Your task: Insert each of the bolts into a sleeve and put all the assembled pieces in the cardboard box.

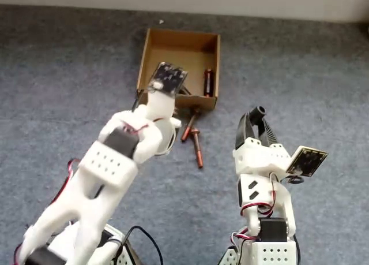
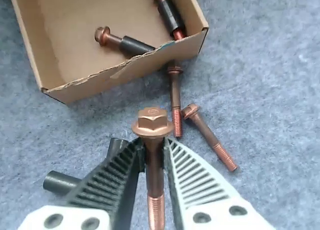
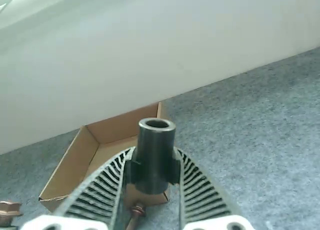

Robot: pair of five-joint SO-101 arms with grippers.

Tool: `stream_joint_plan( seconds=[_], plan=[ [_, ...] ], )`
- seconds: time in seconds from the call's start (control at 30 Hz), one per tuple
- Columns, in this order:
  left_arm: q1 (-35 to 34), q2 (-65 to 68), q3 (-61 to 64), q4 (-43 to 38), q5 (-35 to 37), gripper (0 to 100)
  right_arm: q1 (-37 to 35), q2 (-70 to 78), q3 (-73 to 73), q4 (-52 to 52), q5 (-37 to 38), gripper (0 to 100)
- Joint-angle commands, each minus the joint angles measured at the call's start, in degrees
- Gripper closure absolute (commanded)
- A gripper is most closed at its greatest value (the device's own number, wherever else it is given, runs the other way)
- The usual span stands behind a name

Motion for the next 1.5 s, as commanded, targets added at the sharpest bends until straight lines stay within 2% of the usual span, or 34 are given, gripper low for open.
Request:
stream_joint_plan(
  seconds=[0.0,0.1,0.23,0.37,0.6,0.77,1.0,1.2,1.47],
  plan=[
    [-0.04,-14.29,5.58,-3.34,0.26,100,-1.36,-1.45,5.23,-1.54,-0.09,99.4],
    [0.04,-22.99,10.59,-3.78,0.26,100,-3.3,-1.45,5.23,-1.36,0.18,99.4],
    [-0.04,-35.56,18.33,-4.13,0.26,100,-6.81,-1.45,5.23,-1.27,5.54,99.4],
    [-0.13,-48.92,27.3,-8.09,0.26,100,-11.12,-1.45,4.97,1.98,6.59,99.4],
    [-5.32,-68.35,36.44,-10.9,0.62,100,-17.8,-1.45,4.79,3.56,6.77,99.4],
    [-5.41,-67.91,35.74,-12.84,0.7,100,-26.24,-1.45,5.32,3.56,13.1,99.4],
    [-5.23,-67.82,35.38,-19.25,0.88,100,-32.84,-1.45,5.32,3.65,15.82,99.4],
    [-4.88,-67.74,29.23,-19.43,7.3,100,-36.26,-1.45,5.32,3.65,21.19,99.4],
    [4.79,-67.38,26.42,-15.65,7.38,100,-36.97,-1.45,5.32,3.65,21.36,99.4]
  ],
)
